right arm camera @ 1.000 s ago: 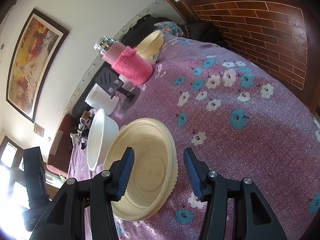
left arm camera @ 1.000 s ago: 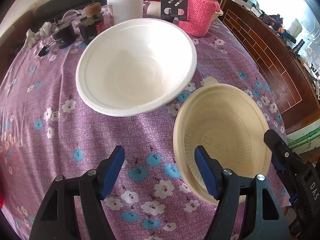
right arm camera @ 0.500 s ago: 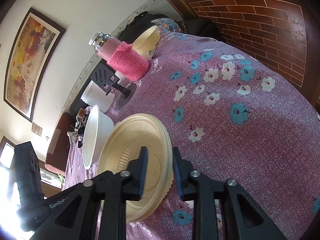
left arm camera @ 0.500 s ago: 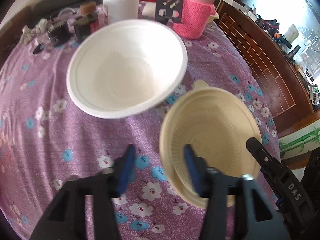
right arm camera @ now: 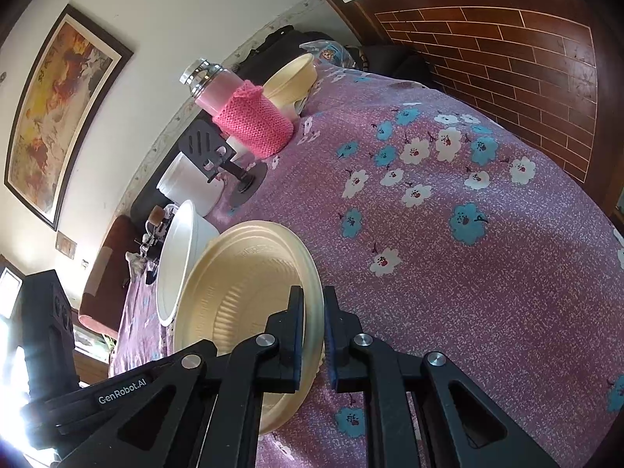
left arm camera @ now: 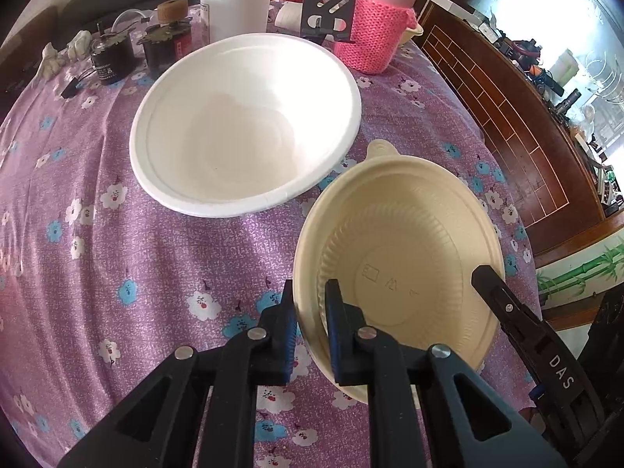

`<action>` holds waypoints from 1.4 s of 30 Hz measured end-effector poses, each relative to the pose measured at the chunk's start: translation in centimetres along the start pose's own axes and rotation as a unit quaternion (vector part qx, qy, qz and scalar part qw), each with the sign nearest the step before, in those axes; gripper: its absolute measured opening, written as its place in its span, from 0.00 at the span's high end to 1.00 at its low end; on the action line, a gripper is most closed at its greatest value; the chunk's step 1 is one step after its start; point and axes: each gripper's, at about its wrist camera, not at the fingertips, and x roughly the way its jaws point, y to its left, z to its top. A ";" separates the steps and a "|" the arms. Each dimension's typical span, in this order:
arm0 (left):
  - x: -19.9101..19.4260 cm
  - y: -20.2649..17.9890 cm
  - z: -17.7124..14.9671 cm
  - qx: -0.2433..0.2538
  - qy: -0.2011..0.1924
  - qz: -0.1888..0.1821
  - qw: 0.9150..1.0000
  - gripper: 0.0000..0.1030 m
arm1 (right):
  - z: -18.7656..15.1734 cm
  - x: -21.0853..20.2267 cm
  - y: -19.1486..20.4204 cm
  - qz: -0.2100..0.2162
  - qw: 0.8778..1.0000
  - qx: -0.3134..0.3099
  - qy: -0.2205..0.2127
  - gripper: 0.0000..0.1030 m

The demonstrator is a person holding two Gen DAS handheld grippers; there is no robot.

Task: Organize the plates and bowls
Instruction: 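Carry the cream bowl with both grippers over the bowl stack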

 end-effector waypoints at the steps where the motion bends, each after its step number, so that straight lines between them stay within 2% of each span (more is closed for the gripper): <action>1: 0.0 0.1 -0.1 -0.002 0.001 0.000 1.000 0.87 | -0.1 -0.1 0.1 -0.001 1.000 -0.001 -0.001 0.91; 6: -0.4 0.5 -0.7 -0.003 0.008 -0.004 1.000 0.87 | -0.6 -0.9 0.8 -0.006 1.000 -0.010 -0.007 0.91; 14: -3.6 2.8 -3.0 -0.008 0.000 -0.014 1.000 0.87 | -2.6 -3.3 3.1 -0.007 1.000 -0.026 -0.013 0.91; 18: -6.6 5.5 -4.4 -0.023 -0.022 -0.004 0.999 0.87 | -4.0 -3.9 5.8 0.004 0.999 -0.045 -0.008 0.90; 24: -11.7 12.4 -5.8 -0.074 -0.060 0.022 0.995 0.87 | -6.7 -2.8 12.5 0.041 0.995 -0.084 0.016 0.90; 31: -17.4 21.8 -8.4 -0.144 -0.096 0.052 0.984 0.87 | -11.1 -0.5 21.7 0.097 0.986 -0.129 0.051 0.90; 38: -23.1 30.4 -11.1 -0.202 -0.135 0.097 0.965 0.87 | -16.6 2.3 31.4 0.149 0.969 -0.176 0.091 0.90; 42: -25.2 34.5 -12.4 -0.229 -0.147 0.124 0.954 0.87 | -19.4 3.5 35.7 0.171 0.959 -0.196 0.109 0.90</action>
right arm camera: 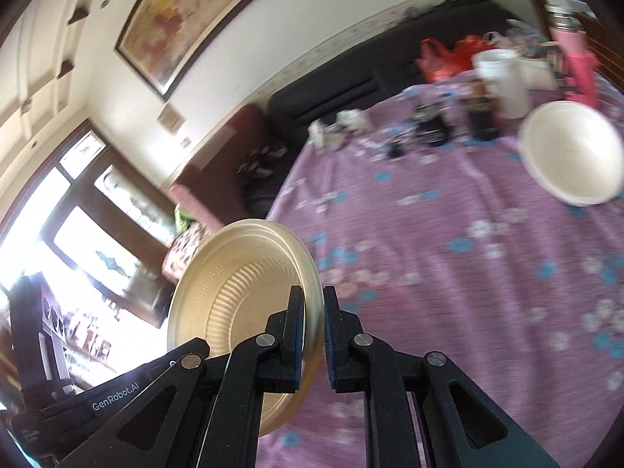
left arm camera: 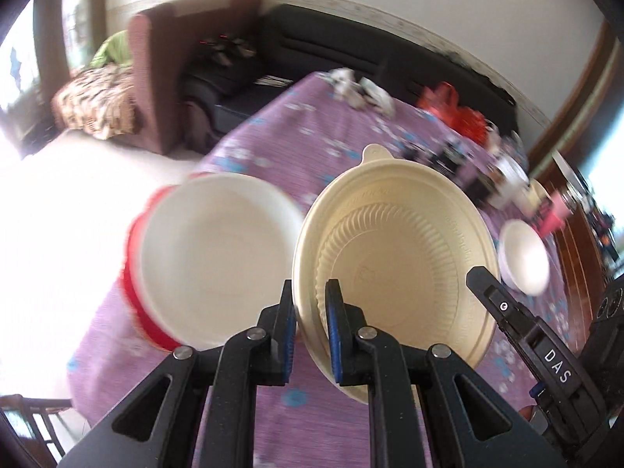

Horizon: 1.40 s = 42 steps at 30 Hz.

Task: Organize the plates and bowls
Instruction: 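Carry the cream bowl with both grippers over the bowl stack, then lower the cream bowl onto the stack and open both grippers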

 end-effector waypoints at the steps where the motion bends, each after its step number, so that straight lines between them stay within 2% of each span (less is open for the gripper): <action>1: -0.1 0.8 0.2 -0.005 -0.001 0.004 1.000 0.87 | -0.2 0.7 0.8 0.003 1.000 -0.003 0.003 0.90; 8: -0.6 4.9 1.2 -0.027 -0.007 0.029 0.999 0.87 | -1.0 4.7 4.3 0.025 0.999 -0.018 0.025 0.89; 18: 2.0 8.3 1.6 -0.044 0.017 0.054 0.997 0.87 | -2.0 9.7 5.3 0.022 0.998 -0.021 0.062 0.89; 26: 3.3 9.6 1.1 -0.053 0.028 0.062 0.996 0.87 | -2.8 11.4 5.7 0.013 0.997 -0.028 0.075 0.89; 33: 2.9 9.6 1.1 -0.037 0.011 0.092 0.995 0.86 | -3.3 11.9 6.6 0.005 0.996 -0.053 0.070 0.88; 36: 2.5 8.9 1.2 -0.011 0.002 0.114 0.993 0.85 | -3.7 12.0 7.1 -0.001 0.996 -0.064 0.067 0.88; 39: 2.4 8.0 1.1 0.017 -0.007 0.130 0.991 0.79 | -3.8 12.2 7.3 -0.002 0.996 -0.066 0.065 0.88; 40: 2.3 7.6 1.1 0.027 -0.011 0.140 0.990 0.71 | -3.9 12.2 7.3 -0.001 0.996 -0.065 0.065 0.88; 41: 2.0 7.2 1.0 0.041 -0.023 0.169 0.985 0.50 | -3.8 12.2 7.2 -0.004 0.996 -0.063 0.064 0.88; 42: 1.7 6.7 0.9 0.060 -0.043 0.201 0.977 0.40 | -3.9 12.2 7.2 -0.010 0.996 -0.064 0.062 0.88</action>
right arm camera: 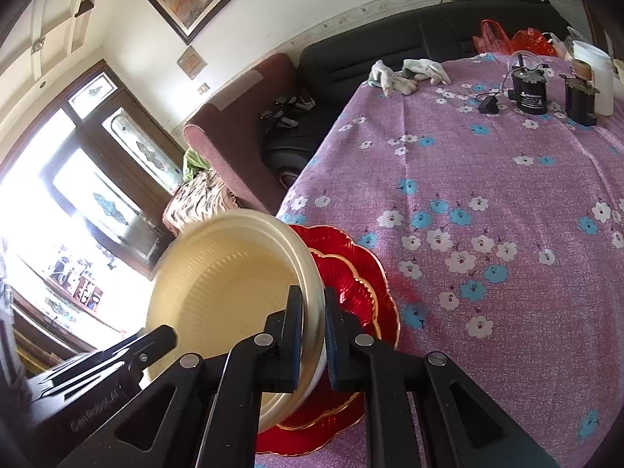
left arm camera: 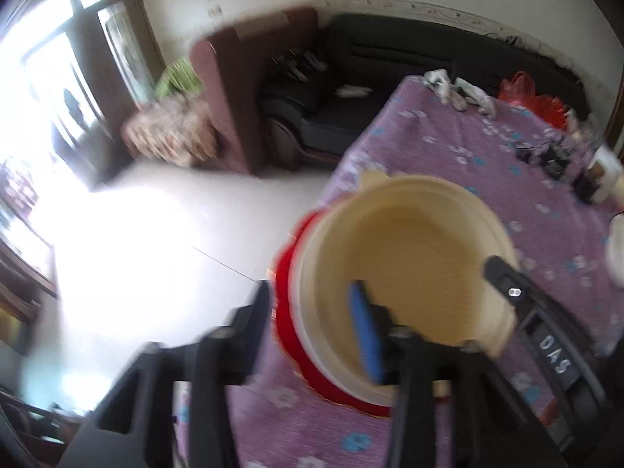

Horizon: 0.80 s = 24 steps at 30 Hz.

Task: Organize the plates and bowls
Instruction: 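Lower the cream bowl onto the stack and open both grippers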

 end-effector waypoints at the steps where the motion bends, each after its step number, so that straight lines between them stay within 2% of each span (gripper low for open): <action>1: -0.4 -0.3 0.1 0.017 -0.017 0.022 0.999 0.28 | 0.0 0.0 -0.1 -0.003 1.000 0.000 -0.002 0.88; 2: -0.8 -0.5 0.1 0.028 -0.028 0.030 0.999 0.27 | 0.0 0.0 -0.3 -0.002 1.000 0.004 -0.001 0.88; 5: -1.2 0.3 0.6 0.014 -0.027 0.010 0.999 0.27 | 0.1 0.2 -0.5 0.001 1.000 0.009 0.002 0.88; 7: -1.3 0.8 0.8 0.011 -0.029 0.016 0.999 0.27 | 0.1 0.2 -0.3 0.005 1.000 0.007 0.004 0.88; 11: -0.6 2.1 0.8 -0.009 -0.014 0.006 1.000 0.27 | 0.1 0.3 0.5 0.001 1.000 -0.007 0.001 0.88; 15: -0.3 3.0 0.7 -0.025 -0.006 0.002 1.000 0.27 | 0.1 0.4 1.6 -0.026 0.999 -0.040 -0.001 0.85; 17: -0.4 3.4 0.7 -0.030 -0.007 -0.001 1.000 0.27 | 0.0 0.3 2.2 -0.038 0.997 -0.064 -0.005 0.78; 20: -0.7 3.4 0.7 -0.032 -0.006 -0.007 0.999 0.27 | 0.0 -0.9 3.3 -0.059 0.992 -0.102 -0.034 0.60; 22: -0.9 3.3 0.6 -0.033 -0.008 -0.007 0.999 0.27 | 0.1 -2.3 3.9 -0.063 0.988 -0.123 -0.063 0.44; 24: -1.0 3.3 0.6 -0.036 -0.007 -0.012 0.999 0.27 | 0.4 -3.4 4.1 -0.053 0.987 -0.130 -0.080 0.41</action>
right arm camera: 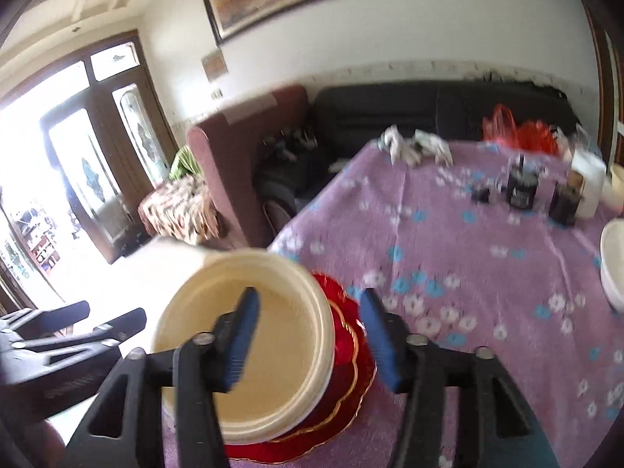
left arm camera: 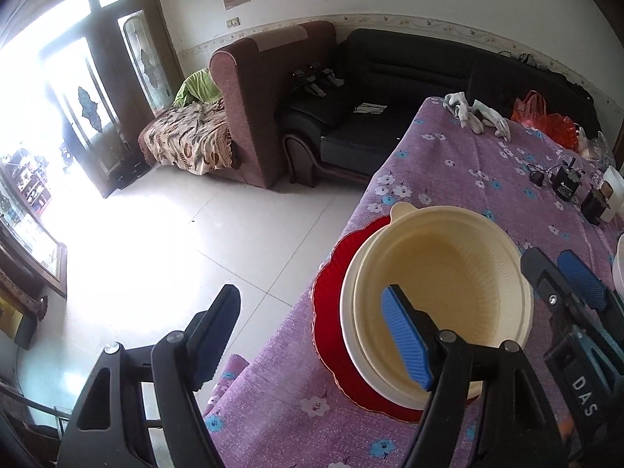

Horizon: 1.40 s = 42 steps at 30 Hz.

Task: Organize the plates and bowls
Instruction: 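Lower the cream bowl onto the stack and open both grippers, then move both grippers toward the last white bowl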

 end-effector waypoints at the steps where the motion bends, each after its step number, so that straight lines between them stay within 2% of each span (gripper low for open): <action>1: -0.1 0.0 0.0 -0.001 0.001 -0.003 1.000 0.27 | 0.1 -0.5 -0.1 0.008 1.000 0.004 -0.009 0.41; 3: -0.4 -0.3 -0.1 0.002 -0.001 -0.006 1.000 0.27 | 0.3 -1.7 -1.5 0.023 0.998 0.038 -0.038 0.41; 5: -0.9 -0.7 -0.2 0.003 -0.005 -0.009 1.000 0.27 | 0.4 -2.3 -2.9 0.029 0.997 0.063 -0.043 0.41; 11: -2.6 -3.4 -1.0 0.016 -0.018 -0.037 0.999 0.27 | -0.6 -4.2 -7.2 0.004 0.994 0.095 -0.054 0.41; 16: -4.2 -8.3 -2.2 0.049 -0.030 -0.076 0.995 0.27 | -2.4 -5.8 -10.5 -0.021 0.995 0.084 -0.049 0.41; 21: -4.9 -14.6 -3.5 0.099 -0.027 -0.109 0.989 0.27 | -3.9 -8.6 -15.8 -0.053 0.991 0.105 -0.061 0.41; 27: -4.3 -22.1 -5.3 0.153 0.003 -0.139 0.978 0.27 | -4.7 -13.0 -23.3 -0.107 0.978 0.152 -0.095 0.41; 33: -3.3 -26.8 -5.1 0.165 0.036 -0.170 0.971 0.27 | -4.9 -17.3 -29.3 -0.179 0.958 0.181 -0.133 0.42; 39: -2.7 -31.4 -3.4 0.164 0.049 -0.197 0.965 0.26 | -4.3 -18.8 -34.1 -0.223 0.945 0.201 -0.128 0.41; 42: -1.9 -33.5 -2.4 0.157 0.058 -0.207 0.964 0.22 | -3.9 -18.7 -35.8 -0.235 0.943 0.205 -0.120 0.37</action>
